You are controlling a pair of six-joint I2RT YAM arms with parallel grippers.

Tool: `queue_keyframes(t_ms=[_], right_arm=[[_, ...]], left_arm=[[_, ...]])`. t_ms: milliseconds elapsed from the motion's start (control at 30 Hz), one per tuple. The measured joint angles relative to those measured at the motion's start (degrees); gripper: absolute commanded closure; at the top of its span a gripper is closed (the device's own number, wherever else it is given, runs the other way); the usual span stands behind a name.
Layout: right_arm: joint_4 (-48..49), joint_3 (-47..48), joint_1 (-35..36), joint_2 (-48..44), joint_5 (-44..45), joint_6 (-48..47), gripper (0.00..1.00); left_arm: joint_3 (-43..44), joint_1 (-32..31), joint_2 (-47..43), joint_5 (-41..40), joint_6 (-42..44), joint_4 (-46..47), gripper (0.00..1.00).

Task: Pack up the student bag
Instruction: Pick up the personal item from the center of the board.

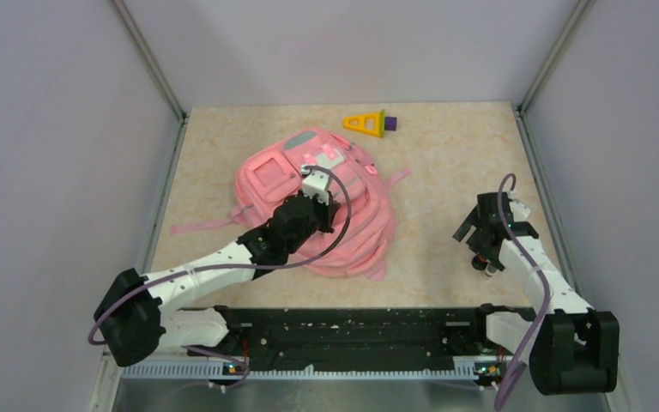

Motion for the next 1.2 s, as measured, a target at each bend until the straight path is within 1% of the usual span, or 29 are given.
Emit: queue_keyframes(t_ms=[100,233,333,400,433,533,567,767,867,967,1033,1200], right_arm=[[0.0,-0.1,0.0,0.8,-0.7,0.1,0.21],[0.3,-0.2,0.0,0.8,-1.2,0.1,0.50],[0.5,-0.8,0.0,0.8,-1.5,0.2,0.68],[0.6,-1.1,0.0,0.8,-1.9,-0.1,0.83],[0.9,-1.1,0.0,0.8,-2.1,-0.2,0.88],[1.4,-1.1,0.0,0.8,-3.3,-1.1,0.98],[1.5,-1.1,0.0,0.8,-3.9,-1.5,1.00],[2.6,-0.7,0.3,0.2,-8.8,-3.7,1.00],[2.6,1.3,3.0,-1.2,-10.0,-4.3,1.00],[4.7,4.6,9.1,-3.0,-10.9,-4.3,1.00],[7.8,6.8,14.3,-4.0,-11.3,-4.3,1.00],[19.7,9.2,26.5,-4.5,-11.4,-4.4,1.00]], left_arm=[[-0.5,0.1,-0.9,0.1,-0.2,0.0,1.00],[-1.4,0.3,-2.3,0.2,-1.0,-0.1,1.00],[-1.9,0.6,-3.4,0.3,-1.7,-0.2,1.00],[-2.1,0.9,-4.0,0.7,-2.6,-0.4,1.00],[-2.3,1.1,-4.2,1.0,-3.0,-0.4,1.00],[-3.0,2.1,-5.3,2.5,-5.1,-0.4,1.00],[-3.3,2.4,-5.7,2.9,-5.8,-0.4,1.00],[-3.9,3.3,-7.1,4.3,-7.6,-0.7,1.00],[-3.9,4.1,-7.1,5.8,-8.6,-1.0,1.00],[-3.9,5.2,-7.1,7.8,-9.8,-1.2,1.00],[-3.8,5.7,-7.1,8.6,-10.6,-1.4,1.00],[-3.8,6.1,-7.1,9.3,-12.1,-1.4,1.00]])
